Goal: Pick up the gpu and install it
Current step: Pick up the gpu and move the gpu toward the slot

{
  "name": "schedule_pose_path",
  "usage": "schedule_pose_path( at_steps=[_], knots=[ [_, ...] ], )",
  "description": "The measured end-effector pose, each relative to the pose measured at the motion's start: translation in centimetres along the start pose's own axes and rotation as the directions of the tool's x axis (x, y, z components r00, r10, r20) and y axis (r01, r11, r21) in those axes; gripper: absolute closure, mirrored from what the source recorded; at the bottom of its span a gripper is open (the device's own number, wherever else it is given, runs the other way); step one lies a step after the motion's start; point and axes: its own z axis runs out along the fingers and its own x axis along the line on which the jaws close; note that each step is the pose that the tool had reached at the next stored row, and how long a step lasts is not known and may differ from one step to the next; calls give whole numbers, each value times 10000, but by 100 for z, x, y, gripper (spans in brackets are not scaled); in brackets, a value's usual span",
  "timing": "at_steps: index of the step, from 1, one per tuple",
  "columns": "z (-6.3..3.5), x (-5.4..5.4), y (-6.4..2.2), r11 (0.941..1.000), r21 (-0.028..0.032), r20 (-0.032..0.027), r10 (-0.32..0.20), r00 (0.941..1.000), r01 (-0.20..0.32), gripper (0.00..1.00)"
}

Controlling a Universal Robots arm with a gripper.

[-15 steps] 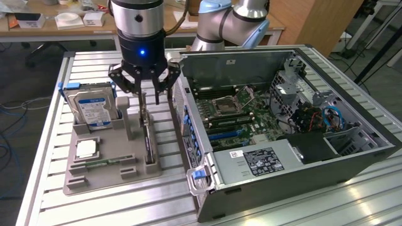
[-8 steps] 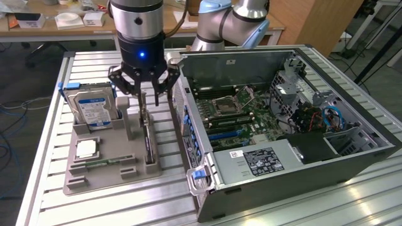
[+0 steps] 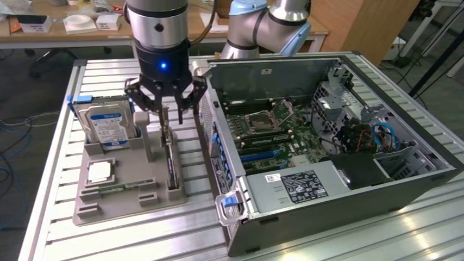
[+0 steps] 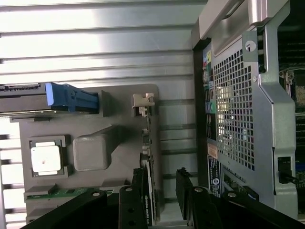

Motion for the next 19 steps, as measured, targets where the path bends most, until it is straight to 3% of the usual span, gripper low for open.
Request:
schedule_pose_path(
  at_steps=[19],
  knots=[
    [88, 49, -50, 10000, 2, -22, 2, 10000, -2, 59]
  ],
)
